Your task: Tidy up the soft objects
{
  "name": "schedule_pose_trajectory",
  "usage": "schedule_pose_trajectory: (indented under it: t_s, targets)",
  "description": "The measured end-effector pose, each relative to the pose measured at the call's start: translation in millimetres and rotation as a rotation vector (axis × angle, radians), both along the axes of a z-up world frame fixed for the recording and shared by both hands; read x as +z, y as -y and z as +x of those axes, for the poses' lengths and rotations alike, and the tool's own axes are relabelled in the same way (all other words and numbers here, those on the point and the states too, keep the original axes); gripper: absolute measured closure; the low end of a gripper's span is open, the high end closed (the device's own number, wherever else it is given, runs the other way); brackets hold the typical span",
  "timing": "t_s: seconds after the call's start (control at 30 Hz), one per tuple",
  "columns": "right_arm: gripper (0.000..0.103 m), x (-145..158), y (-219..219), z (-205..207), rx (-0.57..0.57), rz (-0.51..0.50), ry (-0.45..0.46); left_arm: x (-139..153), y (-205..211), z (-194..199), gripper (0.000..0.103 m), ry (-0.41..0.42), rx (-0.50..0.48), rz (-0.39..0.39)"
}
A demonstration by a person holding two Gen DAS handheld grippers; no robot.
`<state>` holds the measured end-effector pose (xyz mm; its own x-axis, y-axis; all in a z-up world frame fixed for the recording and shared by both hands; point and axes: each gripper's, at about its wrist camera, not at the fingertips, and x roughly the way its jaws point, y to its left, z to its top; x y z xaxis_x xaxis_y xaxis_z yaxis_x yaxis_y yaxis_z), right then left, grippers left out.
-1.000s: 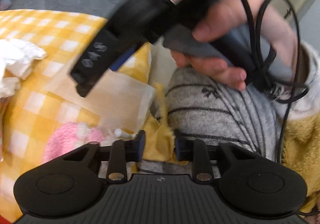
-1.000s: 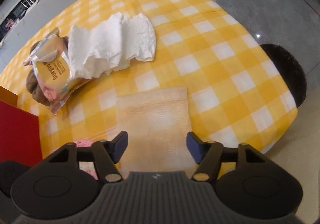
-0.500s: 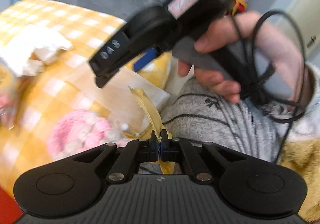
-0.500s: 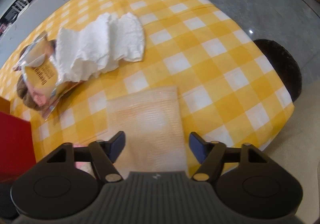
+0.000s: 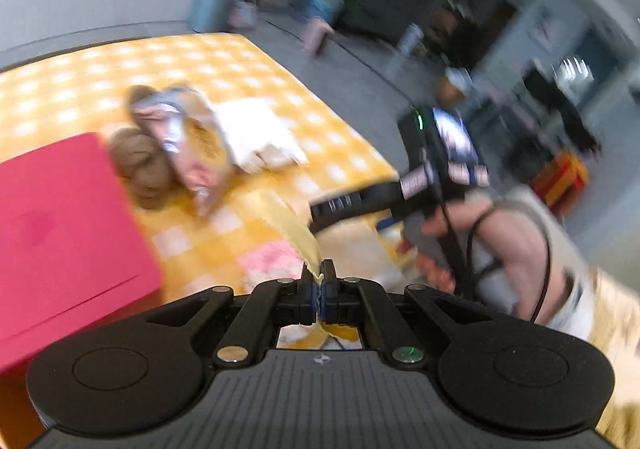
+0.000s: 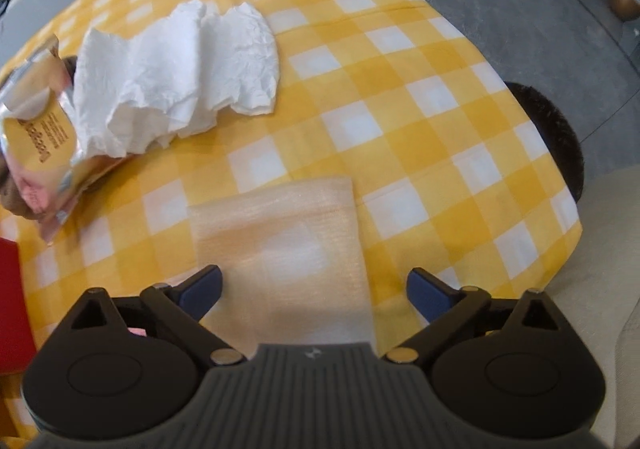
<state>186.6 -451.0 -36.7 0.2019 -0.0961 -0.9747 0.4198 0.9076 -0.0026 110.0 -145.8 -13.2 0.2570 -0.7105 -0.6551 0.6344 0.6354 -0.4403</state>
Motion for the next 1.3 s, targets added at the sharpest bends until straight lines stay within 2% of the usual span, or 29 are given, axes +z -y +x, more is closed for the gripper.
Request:
schedule_pose_trajectory:
  t_s: [0.07,0.2,0.5,0.6,0.63,0.67,0.73,0.83,0.97,1.2,1.3]
  targets:
    - [0.003,-1,-3,3,0.021,-0.014,-0.002,10,-11,-6,0.101,0.061,0.055,0.019]
    - [0.005,1,-8,2,0.044,-0.036,0.003,27,-33,-12,0.101,0.100,0.099,-0.024]
    - [0.043,13,-25,-5,0.123,-0.042,0.079,44,-69,-23,0.101,0.159,0.181,-0.053]
    - [0.068,14,-25,-3,0.107,-0.063,0.094,49,-79,-24,0.101,0.179,0.203,-0.076]
    - [0.087,15,-24,-4,0.098,-0.068,0.098,51,-85,-24,0.101,0.185,0.210,-0.084]
    - [0.096,15,-22,-5,0.090,-0.056,0.103,53,-88,-25,0.101,0.189,0.217,-0.093]
    - [0.102,16,-19,-6,0.078,-0.050,0.107,56,-97,-26,0.101,0.203,0.231,-0.107]
    - [0.103,21,-16,-9,0.062,-0.031,0.144,60,-111,-26,0.101,0.224,0.263,-0.128]
    - [0.103,40,-15,-22,0.041,0.028,0.267,66,-134,-24,0.101,0.251,0.349,-0.156]
    - [0.103,75,-30,-39,0.030,0.033,0.426,73,-179,-21,0.101,0.286,0.488,-0.172]
    - [0.103,92,-43,-43,0.048,-0.005,0.480,75,-194,-20,0.101,0.302,0.541,-0.154]
